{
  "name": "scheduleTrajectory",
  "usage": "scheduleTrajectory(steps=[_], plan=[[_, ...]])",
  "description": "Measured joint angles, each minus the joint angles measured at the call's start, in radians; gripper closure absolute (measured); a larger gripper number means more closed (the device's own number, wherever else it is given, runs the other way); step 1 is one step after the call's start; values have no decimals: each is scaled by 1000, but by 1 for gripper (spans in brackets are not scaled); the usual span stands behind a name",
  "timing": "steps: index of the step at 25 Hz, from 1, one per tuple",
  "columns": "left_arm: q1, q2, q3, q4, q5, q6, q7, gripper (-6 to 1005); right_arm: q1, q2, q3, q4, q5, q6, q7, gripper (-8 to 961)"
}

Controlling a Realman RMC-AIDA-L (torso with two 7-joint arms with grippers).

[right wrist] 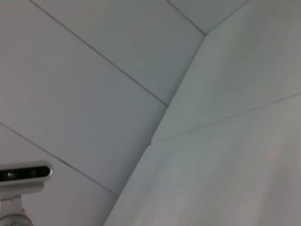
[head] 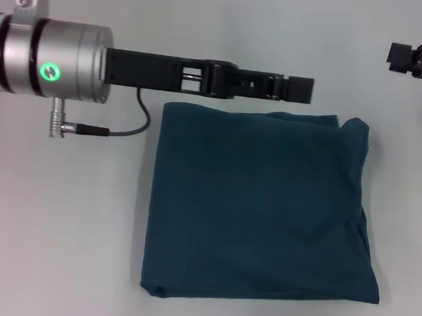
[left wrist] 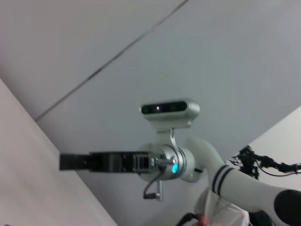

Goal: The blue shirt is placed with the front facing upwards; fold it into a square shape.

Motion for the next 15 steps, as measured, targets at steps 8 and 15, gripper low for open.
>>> scheduleTrajectory(steps=[8, 15], plan=[[86, 18, -23, -94, -1, -45, 47, 143, -34, -18, -21, -2, -4, -31, 13, 208], [160, 26, -150, -111, -2, -47, 127, 43, -69, -45, -72, -2, -7, -52, 55, 208]])
